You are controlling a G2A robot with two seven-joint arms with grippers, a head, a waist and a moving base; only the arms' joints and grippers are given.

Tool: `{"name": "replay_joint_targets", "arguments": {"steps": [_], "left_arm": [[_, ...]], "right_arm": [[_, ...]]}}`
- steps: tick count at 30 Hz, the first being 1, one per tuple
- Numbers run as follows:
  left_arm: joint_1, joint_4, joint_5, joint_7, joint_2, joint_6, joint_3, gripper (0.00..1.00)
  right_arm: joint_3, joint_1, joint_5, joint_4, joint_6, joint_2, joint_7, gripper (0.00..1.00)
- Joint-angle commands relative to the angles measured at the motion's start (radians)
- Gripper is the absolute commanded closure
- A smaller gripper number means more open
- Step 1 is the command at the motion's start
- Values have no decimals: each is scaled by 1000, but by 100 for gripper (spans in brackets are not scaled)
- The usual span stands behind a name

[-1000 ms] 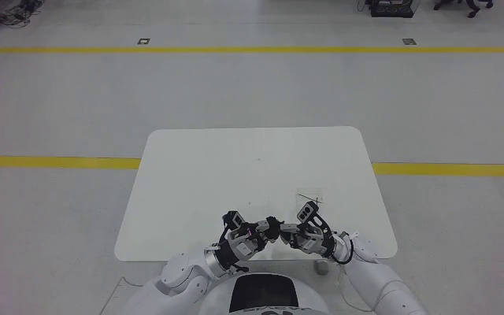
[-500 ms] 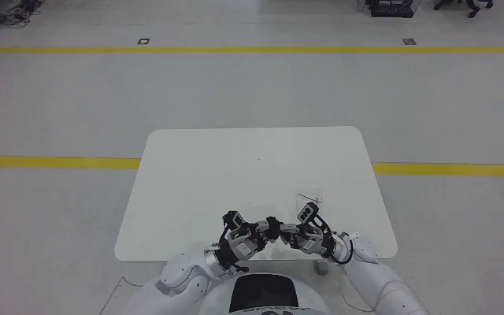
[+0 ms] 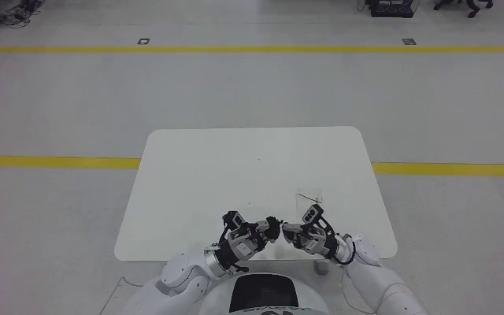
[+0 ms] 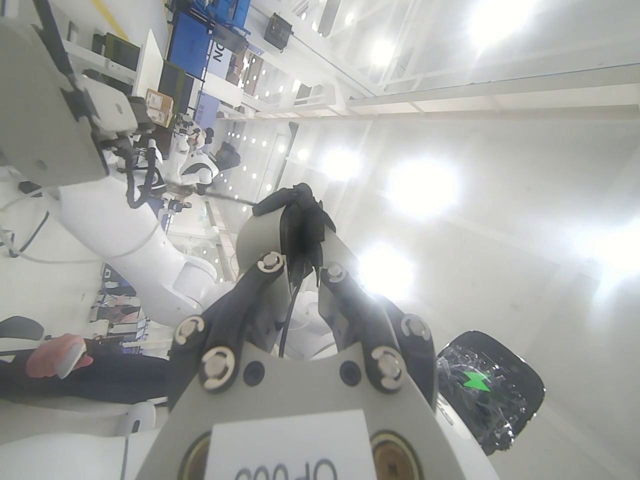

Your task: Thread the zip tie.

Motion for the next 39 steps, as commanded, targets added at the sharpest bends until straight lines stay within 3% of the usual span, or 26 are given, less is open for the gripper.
{"name": "replay_joint_targets", "arguments": {"steps": [1, 2, 3, 12, 18, 23, 26, 32, 39], "left_arm": [[0, 0, 0, 0, 0, 0, 0, 100], [0, 0, 0, 0, 0, 0, 0, 100], [0, 0, 0, 0, 0, 0, 0, 100], [0, 0, 0, 0, 0, 0, 0, 100], [2, 8, -110, 35, -13, -18, 14, 100], [15, 1, -210, -1, -20, -54, 4, 100], [9, 5, -168, -21, -17, -59, -4, 100], [9, 3, -170, -18, -18, -60, -4, 100], [27, -23, -294, -91, -26, -118, -22, 100]], "right_arm": [[13, -3, 7, 5, -6, 2, -15, 51], [26, -8, 24, 8, -13, 2, -33, 17], [32, -11, 34, 6, -13, 3, -44, 0], [45, -18, 66, -1, -10, 3, -53, 0], [72, -38, 1, -71, -58, 10, -123, 0], [121, -78, -19, -140, -92, 21, -151, 0], [131, -88, -19, -156, -98, 23, -156, 0], [131, -88, -19, -156, -98, 23, -156, 0], [163, -118, -25, -226, -139, 27, -190, 0]]}}
